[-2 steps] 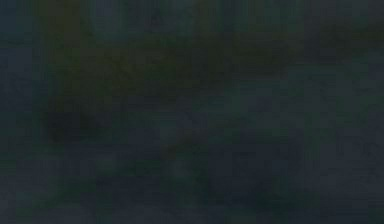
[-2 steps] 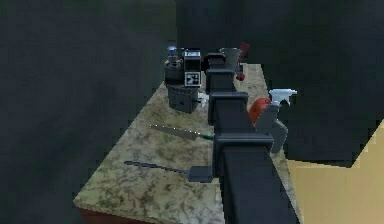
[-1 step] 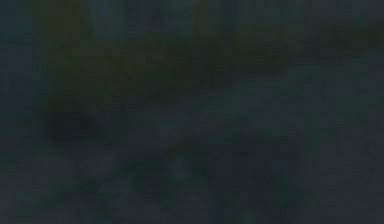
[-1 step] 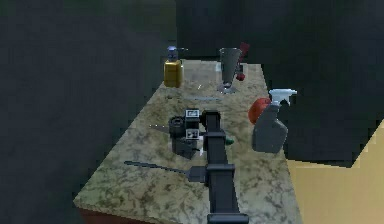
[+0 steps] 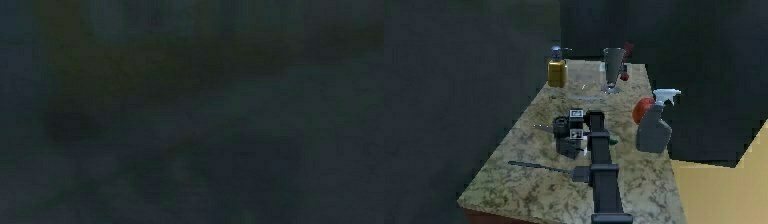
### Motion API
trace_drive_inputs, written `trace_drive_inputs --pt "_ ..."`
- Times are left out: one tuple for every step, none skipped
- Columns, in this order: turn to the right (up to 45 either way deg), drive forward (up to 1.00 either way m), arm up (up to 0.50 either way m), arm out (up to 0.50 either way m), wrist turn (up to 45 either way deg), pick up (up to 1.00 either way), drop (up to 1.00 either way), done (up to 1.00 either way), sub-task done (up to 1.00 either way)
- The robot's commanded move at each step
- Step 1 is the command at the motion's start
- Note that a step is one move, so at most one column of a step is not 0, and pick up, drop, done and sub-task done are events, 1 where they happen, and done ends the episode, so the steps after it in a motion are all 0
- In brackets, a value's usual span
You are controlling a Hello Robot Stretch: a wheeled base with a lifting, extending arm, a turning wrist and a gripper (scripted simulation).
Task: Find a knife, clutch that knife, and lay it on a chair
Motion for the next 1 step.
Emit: trace_drive_inputs --pt "0.0 0.00 0.10 0.00 0.0 0.00 0.00 0.00 0.00"
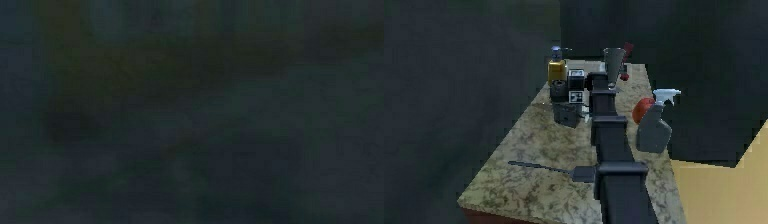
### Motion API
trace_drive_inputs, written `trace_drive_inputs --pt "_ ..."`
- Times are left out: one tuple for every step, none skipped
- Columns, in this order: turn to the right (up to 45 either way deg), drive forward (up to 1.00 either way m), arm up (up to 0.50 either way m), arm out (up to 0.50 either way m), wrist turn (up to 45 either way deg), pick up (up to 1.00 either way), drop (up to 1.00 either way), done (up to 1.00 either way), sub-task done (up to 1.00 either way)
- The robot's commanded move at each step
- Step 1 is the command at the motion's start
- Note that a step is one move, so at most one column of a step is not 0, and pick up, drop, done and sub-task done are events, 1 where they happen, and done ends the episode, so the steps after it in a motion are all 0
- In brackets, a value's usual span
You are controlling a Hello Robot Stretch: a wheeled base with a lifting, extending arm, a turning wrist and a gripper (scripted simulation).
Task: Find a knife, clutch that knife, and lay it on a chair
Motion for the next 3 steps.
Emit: trace_drive_inputs --pt "0.0 0.00 0.04 0.00 0.0 0.00 0.00 0.00 0.00" --pt "0.0 0.00 0.00 0.00 -45.0 0.00 0.00 0.00 0.00" --pt "0.0 0.00 0.00 0.00 -45.0 0.00 0.00 0.00 0.00"
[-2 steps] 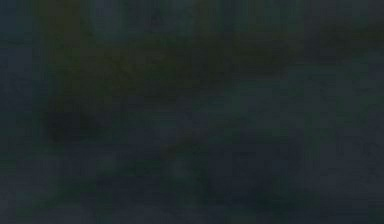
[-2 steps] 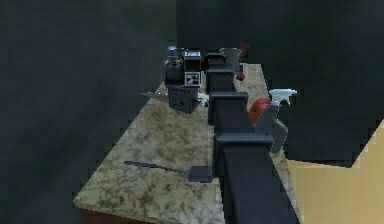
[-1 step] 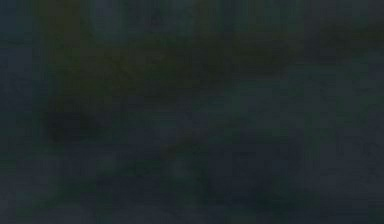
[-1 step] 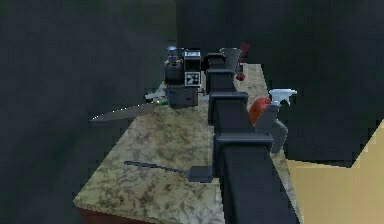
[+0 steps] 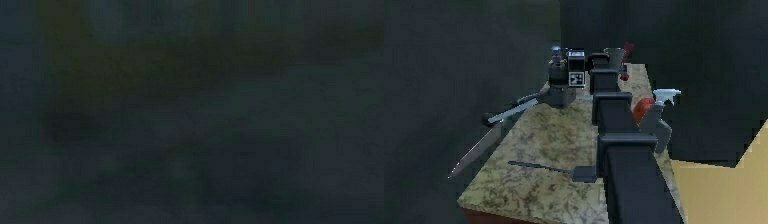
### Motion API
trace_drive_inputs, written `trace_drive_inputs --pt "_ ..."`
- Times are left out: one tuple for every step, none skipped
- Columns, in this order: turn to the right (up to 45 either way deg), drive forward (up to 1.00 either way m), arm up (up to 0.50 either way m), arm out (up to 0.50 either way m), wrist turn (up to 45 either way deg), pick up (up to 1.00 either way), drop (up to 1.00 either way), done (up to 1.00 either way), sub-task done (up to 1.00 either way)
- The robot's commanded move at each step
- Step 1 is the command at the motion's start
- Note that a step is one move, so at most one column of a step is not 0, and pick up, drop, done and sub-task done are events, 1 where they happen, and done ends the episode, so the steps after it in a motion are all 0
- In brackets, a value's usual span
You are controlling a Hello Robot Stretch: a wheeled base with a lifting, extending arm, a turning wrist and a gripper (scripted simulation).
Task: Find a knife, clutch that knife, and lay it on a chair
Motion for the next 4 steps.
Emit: trace_drive_inputs --pt "0.0 0.00 0.00 0.00 -45.0 0.00 0.00 0.00 0.00" --pt "0.0 0.00 0.00 0.00 -21.0 0.00 0.00 0.00 0.00" --pt "0.0 0.00 0.00 -0.28 0.0 0.00 0.00 0.00 0.00" --pt "-45.0 0.00 0.00 0.00 0.0 0.00 0.00 0.00 0.00"
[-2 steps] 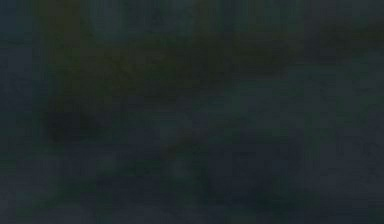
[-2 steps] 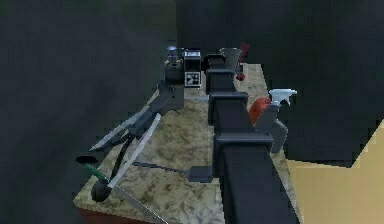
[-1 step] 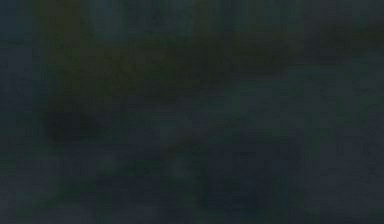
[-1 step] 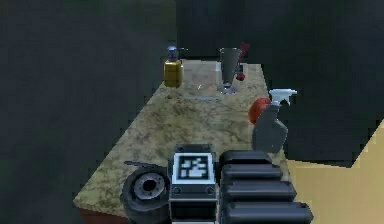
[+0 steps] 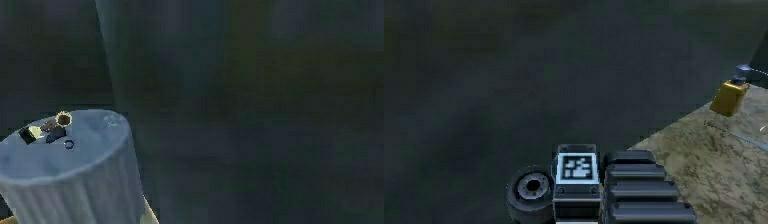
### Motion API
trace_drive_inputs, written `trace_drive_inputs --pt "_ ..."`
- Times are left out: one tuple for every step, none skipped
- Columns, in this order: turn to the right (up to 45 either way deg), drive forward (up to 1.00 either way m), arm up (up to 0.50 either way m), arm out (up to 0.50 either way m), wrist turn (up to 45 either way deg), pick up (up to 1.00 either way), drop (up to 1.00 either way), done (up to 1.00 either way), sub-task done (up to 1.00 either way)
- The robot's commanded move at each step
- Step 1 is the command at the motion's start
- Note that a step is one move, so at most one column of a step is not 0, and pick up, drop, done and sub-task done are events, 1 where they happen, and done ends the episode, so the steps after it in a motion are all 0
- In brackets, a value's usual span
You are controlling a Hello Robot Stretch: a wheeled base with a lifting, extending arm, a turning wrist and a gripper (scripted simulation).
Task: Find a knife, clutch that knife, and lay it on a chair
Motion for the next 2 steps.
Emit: trace_drive_inputs --pt "-45.0 0.00 0.00 0.00 0.0 0.00 0.00 0.00 0.00" --pt "-27.0 0.00 0.00 0.00 0.0 0.00 0.00 0.00 0.00"
